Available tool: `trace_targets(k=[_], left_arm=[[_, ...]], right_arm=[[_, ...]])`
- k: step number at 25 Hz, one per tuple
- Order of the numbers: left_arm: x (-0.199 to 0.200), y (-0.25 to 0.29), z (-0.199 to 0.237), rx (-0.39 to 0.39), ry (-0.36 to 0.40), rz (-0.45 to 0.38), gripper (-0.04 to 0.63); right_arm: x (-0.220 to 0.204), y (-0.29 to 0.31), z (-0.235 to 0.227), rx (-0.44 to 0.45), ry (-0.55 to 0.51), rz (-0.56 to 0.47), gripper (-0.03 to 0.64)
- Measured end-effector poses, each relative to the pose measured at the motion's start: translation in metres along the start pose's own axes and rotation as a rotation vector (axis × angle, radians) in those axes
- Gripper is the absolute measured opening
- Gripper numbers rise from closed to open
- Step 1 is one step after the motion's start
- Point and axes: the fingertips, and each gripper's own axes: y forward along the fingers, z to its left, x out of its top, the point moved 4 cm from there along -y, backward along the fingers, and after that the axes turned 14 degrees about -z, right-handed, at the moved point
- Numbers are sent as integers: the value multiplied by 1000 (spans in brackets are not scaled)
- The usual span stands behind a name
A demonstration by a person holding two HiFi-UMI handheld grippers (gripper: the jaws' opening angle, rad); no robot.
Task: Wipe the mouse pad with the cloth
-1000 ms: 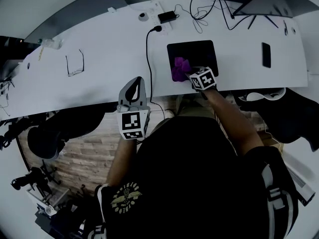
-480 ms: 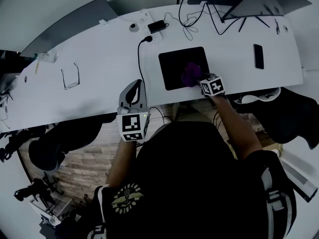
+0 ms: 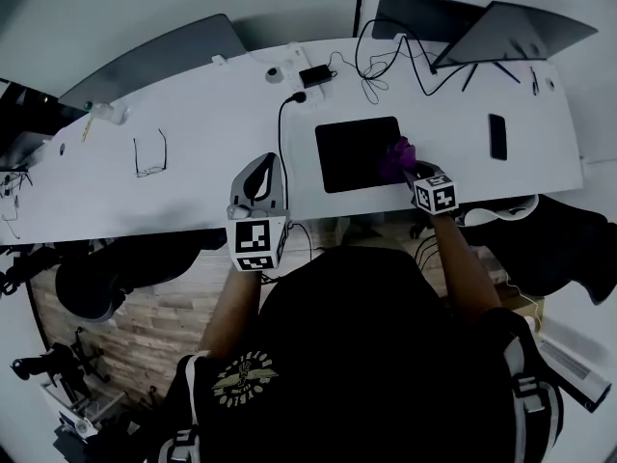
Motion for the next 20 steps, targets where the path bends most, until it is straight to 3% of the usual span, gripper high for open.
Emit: trace_targets(k=[10, 16, 20], left_arm=[[81, -25, 14, 29, 48, -211, 2], [124, -58, 18, 46, 84, -299, 2], [131, -83, 17, 74, 81, -339, 2]], right_arm=[[153, -112, 64, 64, -105, -563, 89], [204, -183, 97, 48, -152, -772, 89], [214, -218, 118, 14, -205, -851, 87]])
